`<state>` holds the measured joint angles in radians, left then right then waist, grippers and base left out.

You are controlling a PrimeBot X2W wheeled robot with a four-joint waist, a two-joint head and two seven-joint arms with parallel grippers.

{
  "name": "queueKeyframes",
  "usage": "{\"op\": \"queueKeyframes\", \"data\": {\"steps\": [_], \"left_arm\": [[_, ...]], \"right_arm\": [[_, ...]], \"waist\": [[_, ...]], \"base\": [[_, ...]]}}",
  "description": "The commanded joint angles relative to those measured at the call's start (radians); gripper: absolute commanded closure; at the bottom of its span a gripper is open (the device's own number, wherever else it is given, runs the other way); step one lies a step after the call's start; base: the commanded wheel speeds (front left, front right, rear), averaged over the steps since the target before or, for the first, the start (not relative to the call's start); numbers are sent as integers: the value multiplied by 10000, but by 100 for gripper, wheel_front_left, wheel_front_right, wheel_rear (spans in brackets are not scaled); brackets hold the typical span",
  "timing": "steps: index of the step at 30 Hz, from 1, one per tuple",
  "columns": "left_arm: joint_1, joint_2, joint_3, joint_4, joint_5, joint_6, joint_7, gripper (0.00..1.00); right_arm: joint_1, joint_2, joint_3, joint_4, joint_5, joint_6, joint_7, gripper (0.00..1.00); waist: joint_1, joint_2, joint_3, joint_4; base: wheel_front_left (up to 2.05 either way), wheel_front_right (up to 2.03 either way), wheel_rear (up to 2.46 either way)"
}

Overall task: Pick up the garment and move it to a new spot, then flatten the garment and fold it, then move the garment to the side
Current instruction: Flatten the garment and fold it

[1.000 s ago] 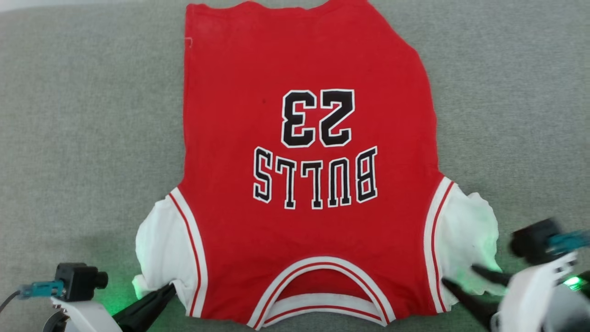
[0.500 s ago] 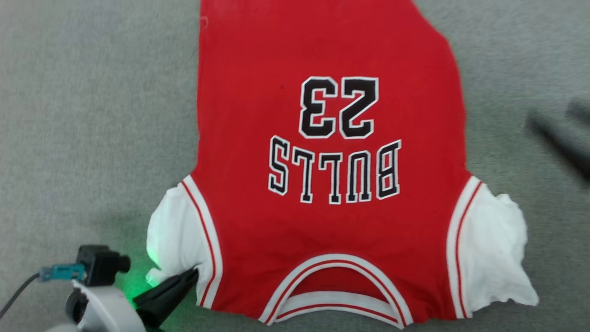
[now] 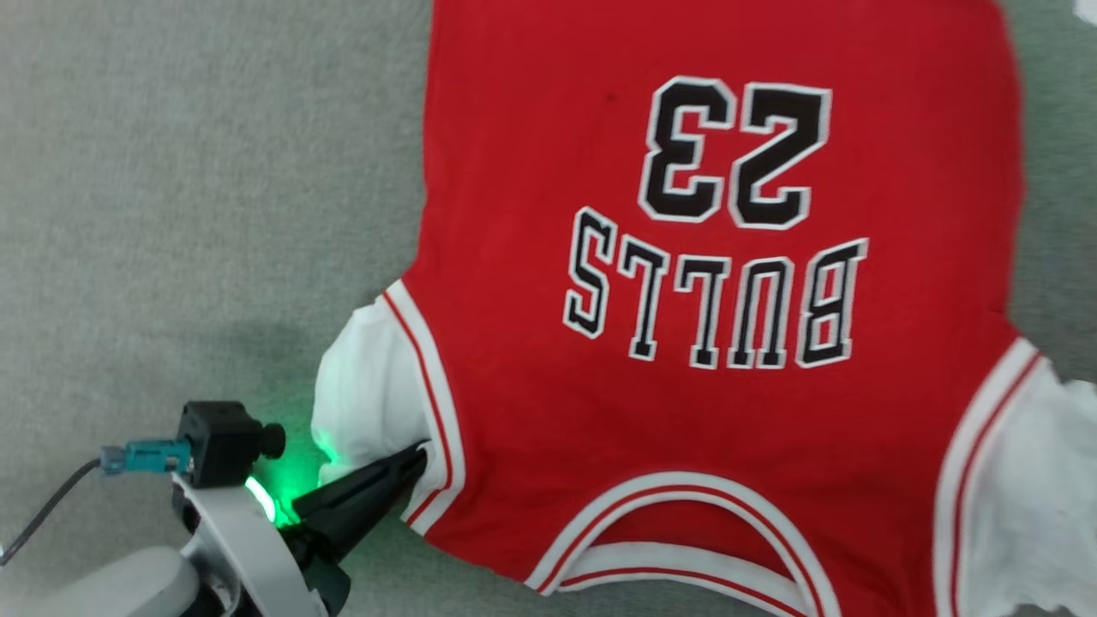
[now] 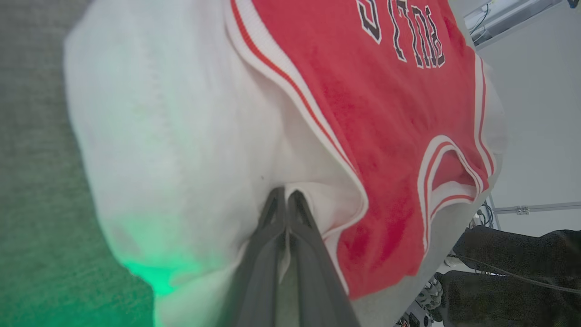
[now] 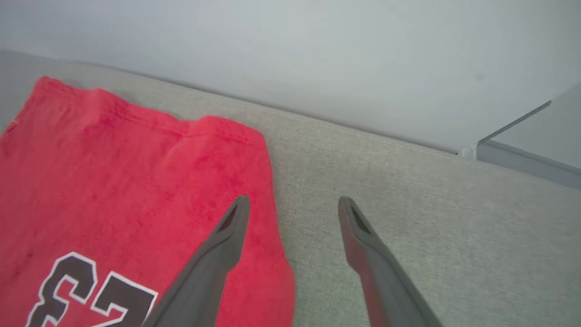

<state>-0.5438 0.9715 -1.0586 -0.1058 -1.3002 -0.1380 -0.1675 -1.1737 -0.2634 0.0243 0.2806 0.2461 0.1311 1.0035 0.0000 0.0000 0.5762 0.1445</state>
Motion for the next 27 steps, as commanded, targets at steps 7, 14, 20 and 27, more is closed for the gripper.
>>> {"op": "queueKeyframes", "data": {"steps": [7,14,20,27], "left_arm": [[-705,-176,-691,430,-177,195,-233,100],[-1219,-78,-1155,504,-434,226,-519,100],[-1499,-79,-1339,421,-681,226,-702,100],[-1783,-49,-1365,506,-947,225,-905,100]], "right_arm": [[-931,55,510,2143,-411,-7,243,0],[-844,-128,1029,3204,-445,-7,504,0],[-800,-180,1417,3401,-218,-1,606,100],[-901,-298,1148,3442,-12,-10,-89,100]], "waist": [[0,0,953,795],[0,0,1118,802],[0,0,1077,707],[0,0,700,494]], "base": [[0,0,0],[0,0,0],[0,0,0],[0,0,0]]}}
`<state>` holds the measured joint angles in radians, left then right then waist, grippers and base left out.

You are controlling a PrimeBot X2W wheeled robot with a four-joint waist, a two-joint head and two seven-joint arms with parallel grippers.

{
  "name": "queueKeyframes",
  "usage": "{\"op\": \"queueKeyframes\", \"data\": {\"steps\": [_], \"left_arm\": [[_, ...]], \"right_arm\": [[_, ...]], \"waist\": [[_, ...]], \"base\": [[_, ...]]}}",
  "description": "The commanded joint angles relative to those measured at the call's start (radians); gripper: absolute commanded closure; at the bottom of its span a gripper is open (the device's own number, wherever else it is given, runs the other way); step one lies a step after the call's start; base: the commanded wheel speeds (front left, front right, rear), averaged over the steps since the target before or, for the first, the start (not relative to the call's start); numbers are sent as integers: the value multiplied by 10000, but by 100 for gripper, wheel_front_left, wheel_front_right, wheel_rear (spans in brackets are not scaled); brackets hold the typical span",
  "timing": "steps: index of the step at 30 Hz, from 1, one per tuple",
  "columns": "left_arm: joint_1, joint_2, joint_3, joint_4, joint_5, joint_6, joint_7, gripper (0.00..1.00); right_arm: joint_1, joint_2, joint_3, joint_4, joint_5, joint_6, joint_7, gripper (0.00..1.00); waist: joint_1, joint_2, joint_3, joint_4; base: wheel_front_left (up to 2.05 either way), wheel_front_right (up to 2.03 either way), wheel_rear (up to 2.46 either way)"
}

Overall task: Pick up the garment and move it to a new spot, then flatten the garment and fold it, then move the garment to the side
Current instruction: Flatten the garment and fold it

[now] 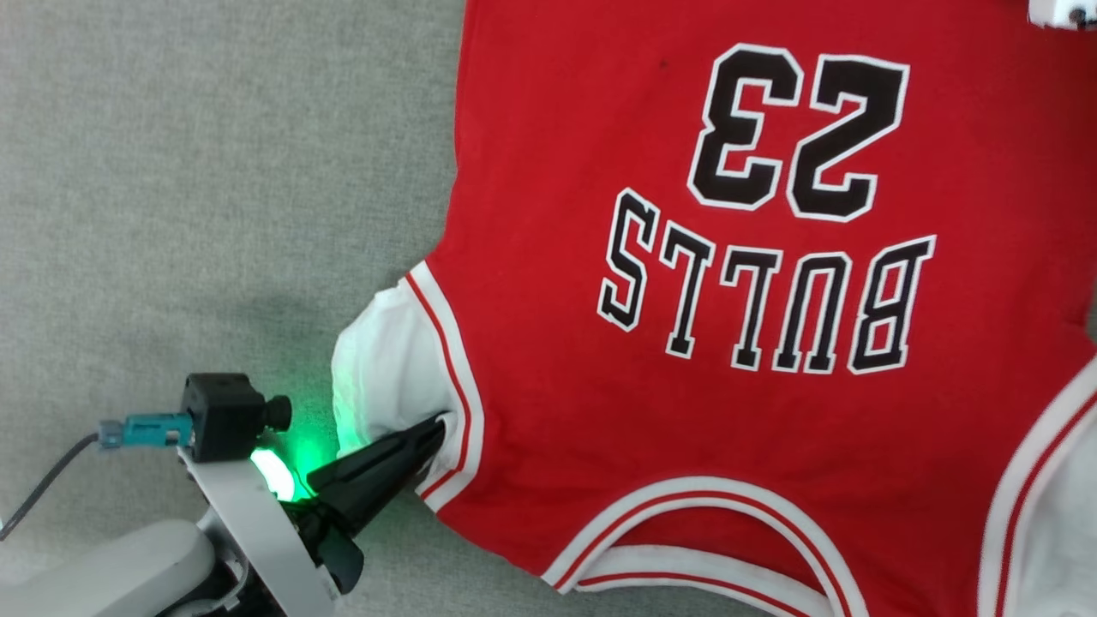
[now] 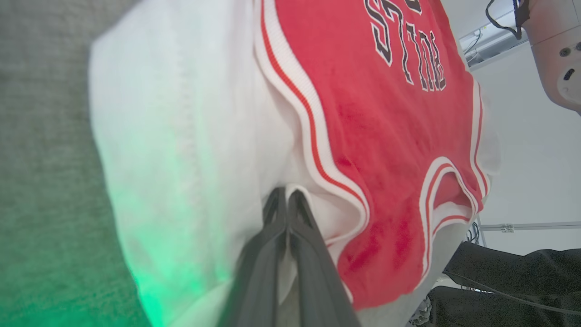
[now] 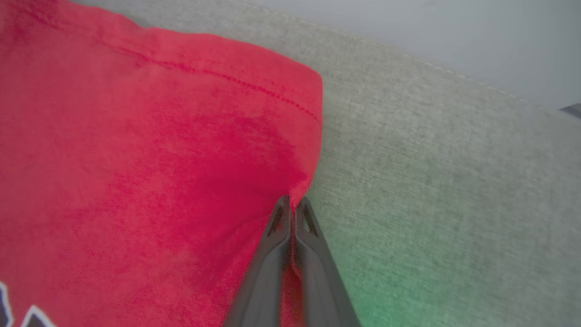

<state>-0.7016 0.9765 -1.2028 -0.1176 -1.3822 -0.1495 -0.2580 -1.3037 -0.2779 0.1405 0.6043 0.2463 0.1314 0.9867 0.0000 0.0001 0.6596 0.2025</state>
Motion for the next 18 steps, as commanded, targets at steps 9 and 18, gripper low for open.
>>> {"op": "queueKeyframes", "data": {"steps": [9,18], "left_arm": [[361,-7,453,713,-329,250,-48,100],[1150,138,1070,938,-136,200,-53,100]], "right_arm": [[2006,-1113,461,-1578,1429,-12,180,100],[5819,-2330,209,-5833,2885,-12,1640,100]], "waist": [[0,-1,-1240,-561],[0,-1,-2251,-1160]], "base": [[0,0,0],[0,0,0]]}}
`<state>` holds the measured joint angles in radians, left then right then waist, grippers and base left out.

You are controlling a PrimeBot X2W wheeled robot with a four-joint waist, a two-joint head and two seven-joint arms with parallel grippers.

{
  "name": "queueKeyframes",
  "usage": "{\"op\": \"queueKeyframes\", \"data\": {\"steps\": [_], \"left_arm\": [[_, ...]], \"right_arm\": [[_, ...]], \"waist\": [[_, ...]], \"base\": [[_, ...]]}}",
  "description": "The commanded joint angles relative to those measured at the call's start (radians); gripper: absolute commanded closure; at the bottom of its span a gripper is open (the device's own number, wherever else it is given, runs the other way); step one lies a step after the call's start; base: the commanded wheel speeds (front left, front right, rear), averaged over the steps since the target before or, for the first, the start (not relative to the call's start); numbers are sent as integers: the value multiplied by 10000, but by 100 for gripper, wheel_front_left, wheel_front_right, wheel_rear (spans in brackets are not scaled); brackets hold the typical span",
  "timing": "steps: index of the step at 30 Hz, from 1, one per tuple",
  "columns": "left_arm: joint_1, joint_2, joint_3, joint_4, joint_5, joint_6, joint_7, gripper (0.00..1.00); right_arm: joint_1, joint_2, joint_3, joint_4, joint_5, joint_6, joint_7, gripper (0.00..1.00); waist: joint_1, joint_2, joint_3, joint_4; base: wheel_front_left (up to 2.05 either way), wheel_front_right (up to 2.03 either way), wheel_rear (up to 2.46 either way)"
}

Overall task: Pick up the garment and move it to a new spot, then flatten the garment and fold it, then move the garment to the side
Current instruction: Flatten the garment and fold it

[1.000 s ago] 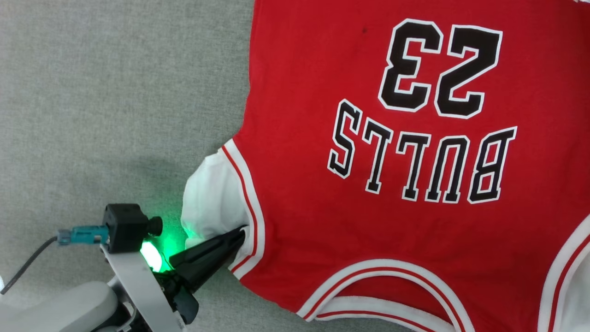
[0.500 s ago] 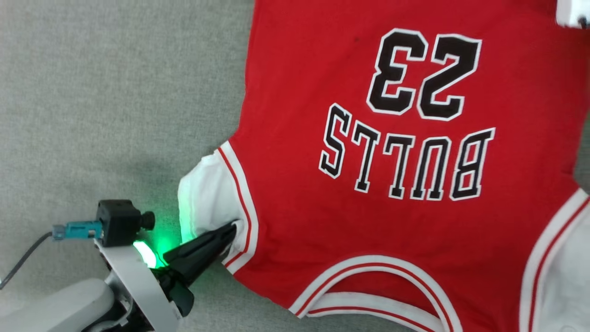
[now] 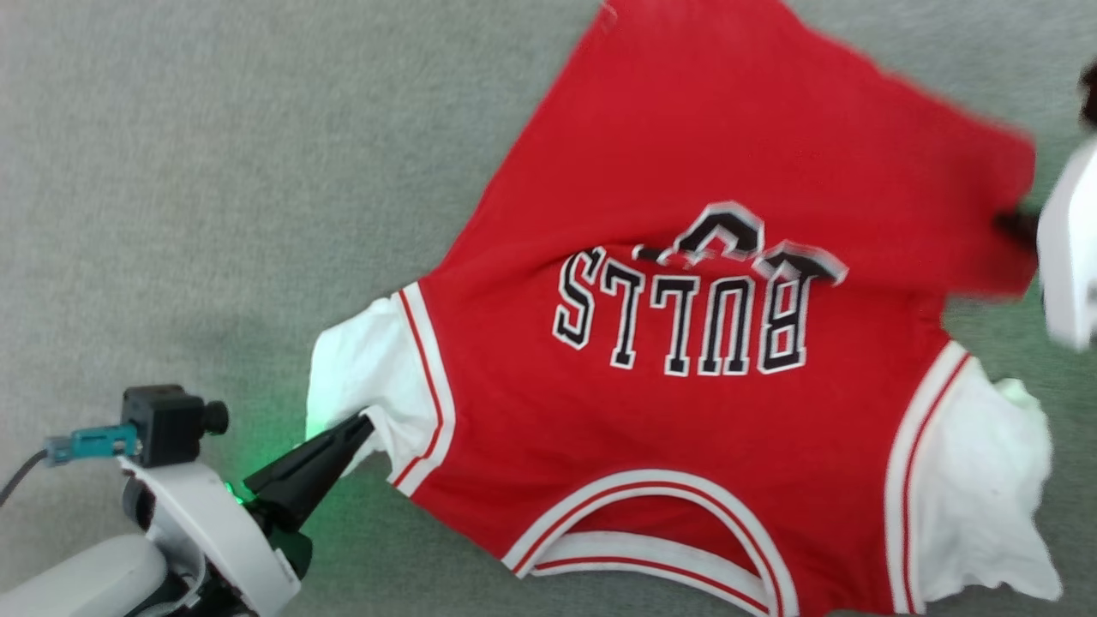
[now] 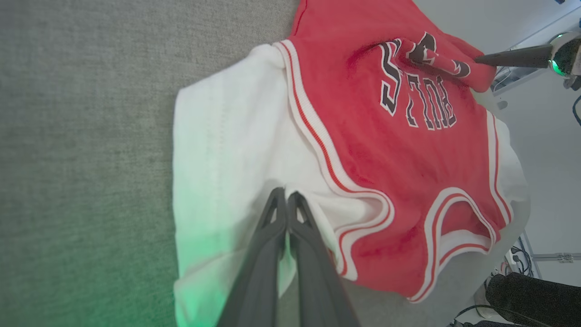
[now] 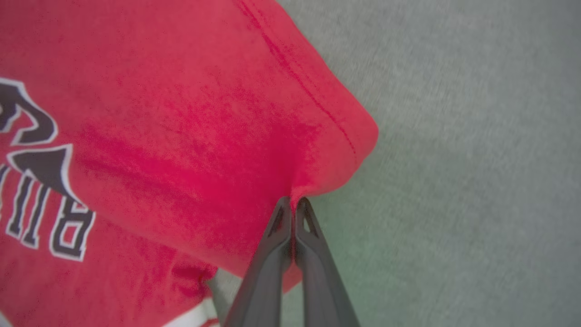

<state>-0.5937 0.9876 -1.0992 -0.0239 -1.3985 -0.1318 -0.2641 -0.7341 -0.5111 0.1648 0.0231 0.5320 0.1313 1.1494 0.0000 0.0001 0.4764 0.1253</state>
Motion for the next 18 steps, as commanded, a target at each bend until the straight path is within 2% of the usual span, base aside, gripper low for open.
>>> {"op": "queueKeyframes", "data": {"steps": [1,5,10,14,18], "left_arm": [[156,60,109,16,33,23,8,100],[489,185,404,40,146,23,7,100],[825,339,700,-27,314,23,6,100],[1027,429,889,-96,422,23,6,100],[1181,509,1096,-162,505,23,6,100]], "right_arm": [[597,7,-189,-458,139,-10,168,100],[2471,51,-778,-2153,323,-10,735,100],[4637,400,-1238,-3810,287,-9,1291,100],[6105,718,-1094,-4682,100,-9,1412,100],[7223,1061,-655,-5022,-120,-9,1220,100]], "waist": [[0,-1,-511,-455],[0,-1,-778,-659],[0,-1,-931,-881],[0,-1,-975,-1043],[0,-1,-933,-1171]], "base": [[0,0,0],[0,0,0],[0,0,0],[0,0,0],[0,0,0]]}}
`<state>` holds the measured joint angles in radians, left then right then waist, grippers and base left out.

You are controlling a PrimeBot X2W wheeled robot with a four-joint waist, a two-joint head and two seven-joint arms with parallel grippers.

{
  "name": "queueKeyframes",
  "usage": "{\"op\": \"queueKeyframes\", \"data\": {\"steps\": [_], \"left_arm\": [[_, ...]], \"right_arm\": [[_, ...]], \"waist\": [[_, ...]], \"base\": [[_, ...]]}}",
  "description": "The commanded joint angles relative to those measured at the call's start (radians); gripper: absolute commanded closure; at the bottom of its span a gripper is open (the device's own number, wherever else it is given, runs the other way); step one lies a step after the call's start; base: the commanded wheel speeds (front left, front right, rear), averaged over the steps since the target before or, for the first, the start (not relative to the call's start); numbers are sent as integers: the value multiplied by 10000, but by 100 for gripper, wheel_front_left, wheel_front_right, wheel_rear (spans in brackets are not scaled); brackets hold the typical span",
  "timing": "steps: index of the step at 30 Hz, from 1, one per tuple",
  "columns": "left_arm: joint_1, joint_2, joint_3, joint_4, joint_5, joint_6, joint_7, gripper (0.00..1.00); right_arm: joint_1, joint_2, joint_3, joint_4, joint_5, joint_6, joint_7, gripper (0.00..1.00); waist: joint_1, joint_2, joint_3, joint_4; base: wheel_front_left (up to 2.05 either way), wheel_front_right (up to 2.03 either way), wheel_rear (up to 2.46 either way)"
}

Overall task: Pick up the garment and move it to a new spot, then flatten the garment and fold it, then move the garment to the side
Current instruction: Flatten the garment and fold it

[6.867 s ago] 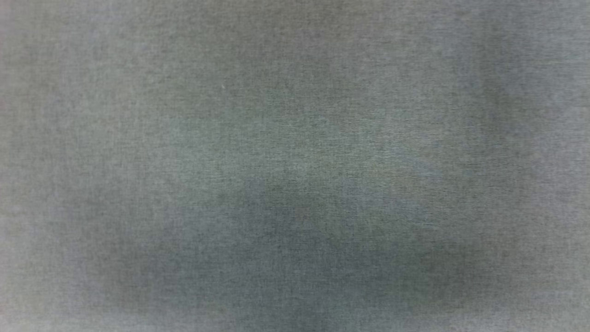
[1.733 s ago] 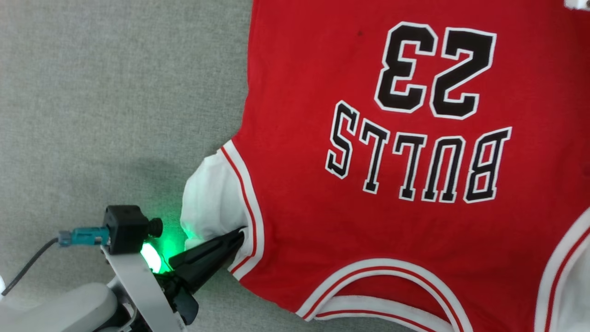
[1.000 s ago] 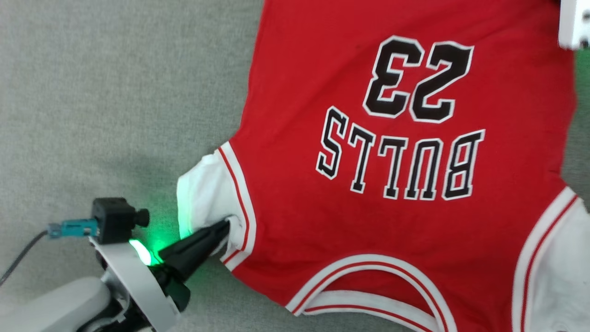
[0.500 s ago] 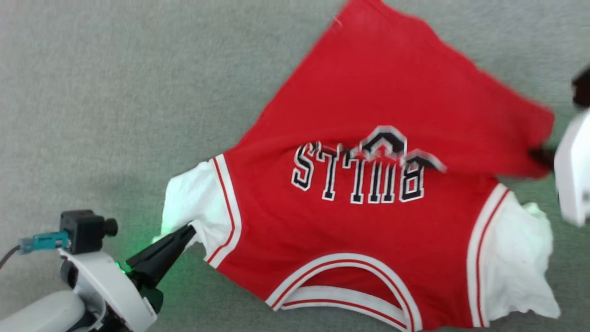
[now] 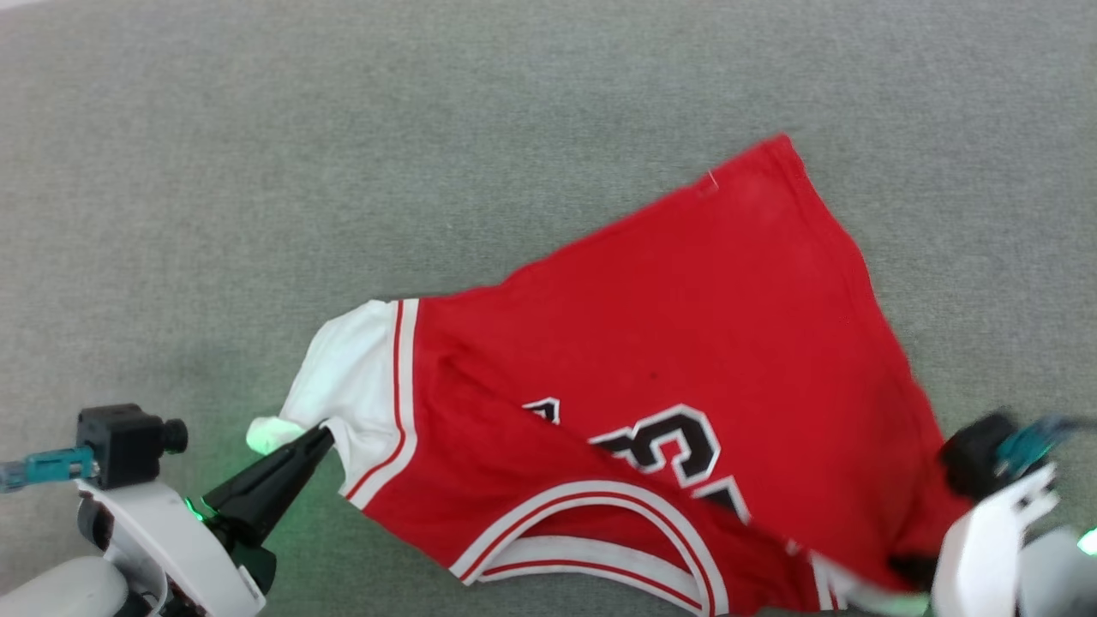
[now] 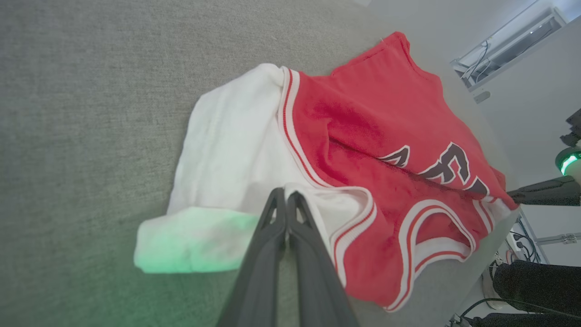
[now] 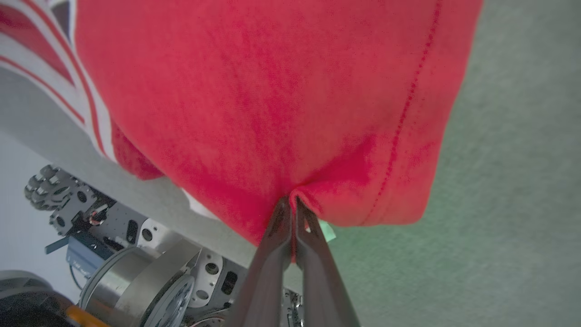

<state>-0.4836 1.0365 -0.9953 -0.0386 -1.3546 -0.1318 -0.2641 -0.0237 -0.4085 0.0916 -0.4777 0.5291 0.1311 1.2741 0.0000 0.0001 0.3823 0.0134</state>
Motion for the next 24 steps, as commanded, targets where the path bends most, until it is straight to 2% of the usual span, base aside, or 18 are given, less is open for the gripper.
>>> {"op": "queueKeyframes", "data": {"steps": [1,8,9,10,11,15,19,24], "left_arm": [[127,48,100,-35,90,23,6,100],[298,194,298,-146,211,23,6,100],[304,221,318,-165,205,23,6,100],[306,242,339,-178,199,23,6,100],[311,253,350,-191,200,23,6,100],[352,250,352,-227,193,23,5,100],[364,167,280,-252,212,23,5,100],[215,50,249,-323,275,23,6,100]], "right_arm": [[329,93,185,-24,-132,-7,-100,100],[724,234,681,364,-288,-7,-768,100],[629,242,638,364,-299,-7,-960,67],[501,334,535,370,-319,-8,-1158,14],[435,319,525,332,-308,-7,-1260,0],[208,310,128,-217,-90,-7,-1398,0],[-110,334,-695,-1175,183,-7,-1017,0],[-1154,-9,-1600,-2075,362,-7,-364,0]], "waist": [[0,-1,33,-82],[0,-1,137,-283],[0,-1,146,-307],[0,-1,154,-333],[0,-1,151,-351],[0,-1,105,-393],[0,-1,59,-337],[0,-1,175,-130]], "base": [[0,0,0],[0,0,0],[0,0,0],[0,0,0],[0,0,0],[0,0,0],[0,0,0],[0,0,0]]}}
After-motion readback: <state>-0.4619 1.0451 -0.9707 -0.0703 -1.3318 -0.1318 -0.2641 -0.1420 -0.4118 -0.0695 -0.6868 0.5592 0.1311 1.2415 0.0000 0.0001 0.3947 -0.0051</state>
